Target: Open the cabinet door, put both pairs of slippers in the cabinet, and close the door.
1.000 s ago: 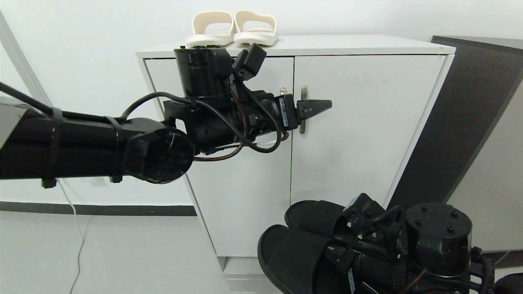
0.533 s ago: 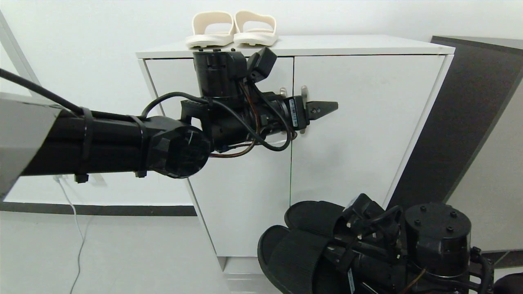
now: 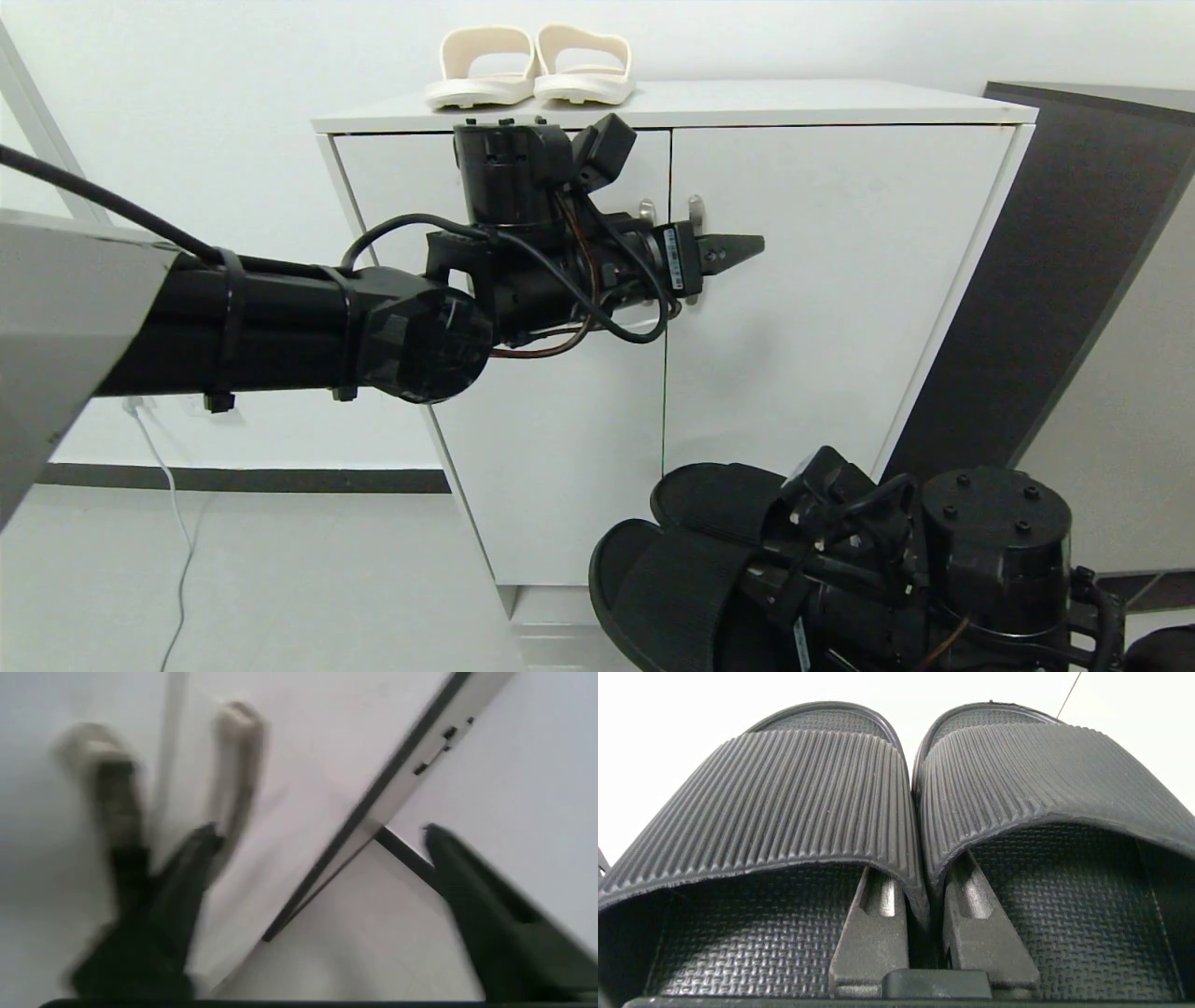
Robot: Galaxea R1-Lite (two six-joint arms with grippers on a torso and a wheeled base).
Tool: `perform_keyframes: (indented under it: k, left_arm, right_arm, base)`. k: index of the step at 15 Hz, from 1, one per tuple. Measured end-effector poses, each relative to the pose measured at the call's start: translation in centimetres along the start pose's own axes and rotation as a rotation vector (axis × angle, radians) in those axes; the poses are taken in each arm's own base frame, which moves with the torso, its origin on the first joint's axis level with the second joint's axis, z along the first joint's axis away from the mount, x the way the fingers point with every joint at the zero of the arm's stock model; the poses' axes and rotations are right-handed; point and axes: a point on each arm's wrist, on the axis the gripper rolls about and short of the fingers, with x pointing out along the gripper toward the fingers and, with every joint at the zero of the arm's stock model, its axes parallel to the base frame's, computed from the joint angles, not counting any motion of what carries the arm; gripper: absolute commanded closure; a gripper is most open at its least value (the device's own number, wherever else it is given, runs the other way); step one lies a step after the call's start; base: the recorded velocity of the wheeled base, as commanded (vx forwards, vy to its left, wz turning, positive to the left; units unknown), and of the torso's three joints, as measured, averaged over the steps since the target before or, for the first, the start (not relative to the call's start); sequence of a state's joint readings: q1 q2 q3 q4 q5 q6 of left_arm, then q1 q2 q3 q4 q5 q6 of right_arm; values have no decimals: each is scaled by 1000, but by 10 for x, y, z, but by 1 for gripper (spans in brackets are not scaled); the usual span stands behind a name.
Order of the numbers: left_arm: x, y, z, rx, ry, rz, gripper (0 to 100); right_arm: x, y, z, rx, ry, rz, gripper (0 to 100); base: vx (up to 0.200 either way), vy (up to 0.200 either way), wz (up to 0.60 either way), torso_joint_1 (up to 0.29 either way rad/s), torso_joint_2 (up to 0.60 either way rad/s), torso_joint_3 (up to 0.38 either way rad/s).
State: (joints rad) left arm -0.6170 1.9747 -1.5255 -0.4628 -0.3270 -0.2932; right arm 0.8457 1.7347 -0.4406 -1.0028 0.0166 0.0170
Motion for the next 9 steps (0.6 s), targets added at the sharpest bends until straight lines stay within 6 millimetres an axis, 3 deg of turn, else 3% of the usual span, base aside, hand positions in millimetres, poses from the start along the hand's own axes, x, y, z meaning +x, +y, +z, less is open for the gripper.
perform_keyframes:
  k: [9]
  left_arm:
    - [-12,-8,-7,-8,31,-15,100]
  right_arm:
    - [-11,4,-6,-1,19,124,100]
  base:
    - [0,0,0,0,0,0]
